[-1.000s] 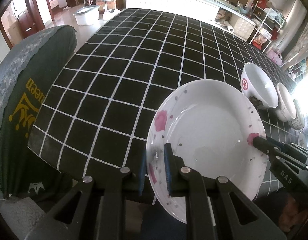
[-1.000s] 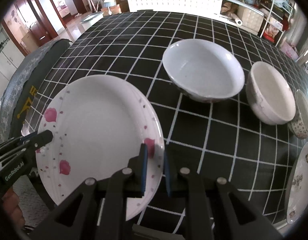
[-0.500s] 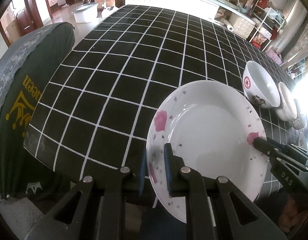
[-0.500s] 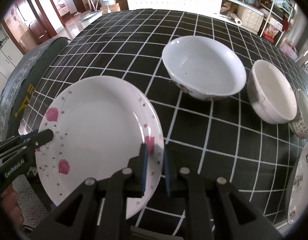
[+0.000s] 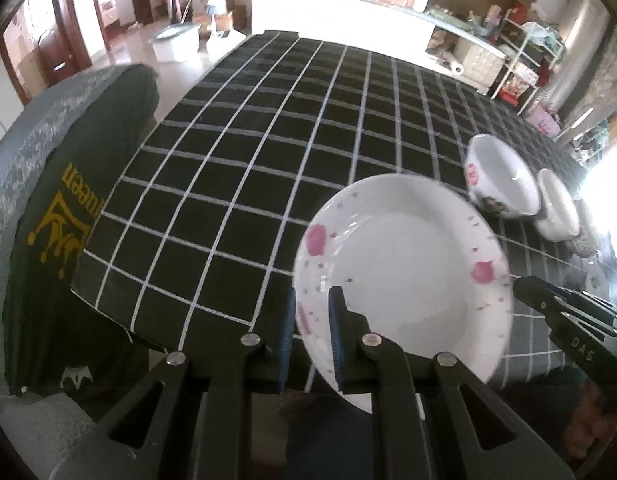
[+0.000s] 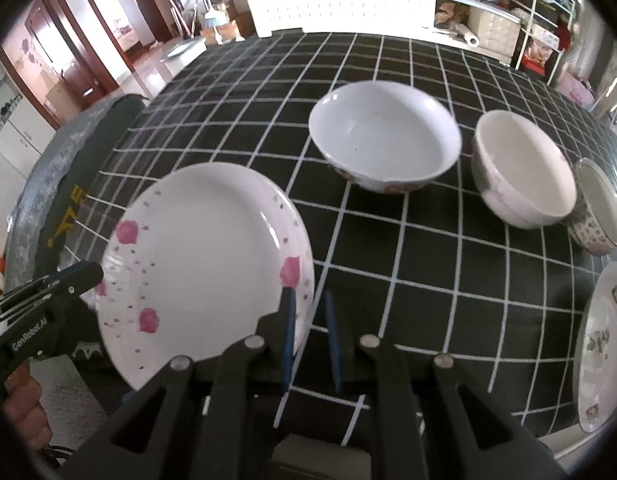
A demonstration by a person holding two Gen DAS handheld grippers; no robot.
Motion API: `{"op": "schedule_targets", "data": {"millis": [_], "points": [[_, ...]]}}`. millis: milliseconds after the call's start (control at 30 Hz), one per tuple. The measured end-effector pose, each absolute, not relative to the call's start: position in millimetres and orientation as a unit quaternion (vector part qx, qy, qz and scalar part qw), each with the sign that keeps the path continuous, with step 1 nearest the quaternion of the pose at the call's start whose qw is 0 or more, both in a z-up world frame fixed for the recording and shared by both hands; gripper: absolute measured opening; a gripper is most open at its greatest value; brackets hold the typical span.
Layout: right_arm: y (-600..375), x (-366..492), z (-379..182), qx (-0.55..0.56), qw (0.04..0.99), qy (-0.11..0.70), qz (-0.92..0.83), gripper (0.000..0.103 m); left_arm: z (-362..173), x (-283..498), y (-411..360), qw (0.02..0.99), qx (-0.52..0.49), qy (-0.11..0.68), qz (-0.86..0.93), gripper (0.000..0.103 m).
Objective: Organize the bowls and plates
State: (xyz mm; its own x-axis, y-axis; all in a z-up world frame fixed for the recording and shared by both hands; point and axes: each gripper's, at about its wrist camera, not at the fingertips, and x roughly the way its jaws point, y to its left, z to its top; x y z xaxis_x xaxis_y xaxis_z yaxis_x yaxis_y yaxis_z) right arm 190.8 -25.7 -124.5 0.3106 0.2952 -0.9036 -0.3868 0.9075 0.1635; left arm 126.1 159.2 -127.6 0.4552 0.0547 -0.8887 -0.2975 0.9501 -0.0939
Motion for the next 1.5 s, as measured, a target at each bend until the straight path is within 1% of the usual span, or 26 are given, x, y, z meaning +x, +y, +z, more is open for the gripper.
{"op": "schedule_targets", "data": {"millis": [167, 233, 333, 433, 533, 600, 833, 1200, 1500], "points": [[-37.1, 182.0, -100.2, -0.030, 0.822, 0.526, 0.214, 0.020, -99.6, 122.2, 133.5, 0.861, -0.106, 0.490, 0.081, 0.013], [-45.0, 177.5, -89.2, -0.021, 0.829, 0.516, 0.214, 0.020, -89.5, 120.7, 121.9, 0.867, -0.103, 0.482, 0.071, 0.016], [-58.7, 170.9, -72.6, -0.011, 0.841, 0.498, 0.211, 0.020, -75.1, 117.7, 102.1, 0.877, -0.099, 0.468, 0.046, 0.017], [-72.5, 165.3, -59.9, -0.005, 0.849, 0.486, 0.207, 0.020, -66.2, 116.6, 82.5, 0.882, -0.094, 0.460, 0.034, 0.019], [-89.0, 158.8, -50.5, -0.002, 0.856, 0.476, 0.200, 0.020, -63.6, 117.7, 65.4, 0.882, -0.092, 0.461, 0.033, 0.022], [-102.6, 154.6, -46.5, 0.005, 0.861, 0.472, 0.192, 0.020, -64.5, 120.0, 52.7, 0.878, -0.091, 0.469, 0.025, 0.022], [-149.5, 149.8, -44.7, 0.026, 0.868, 0.472, 0.155, 0.020, -64.8, 127.3, 1.8, 0.877, -0.058, 0.476, -0.006, 0.022], [-237.8, 152.6, -44.0, 0.069, 0.876, 0.469, 0.093, 0.020, -57.4, 159.1, -91.4, 0.875, -0.005, 0.475, -0.087, 0.022], [-305.2, 164.7, -67.8, 0.103, 0.868, 0.484, 0.037, 0.020, -82.9, 185.6, -149.1, 0.854, 0.018, 0.502, -0.137, 0.022]]}}
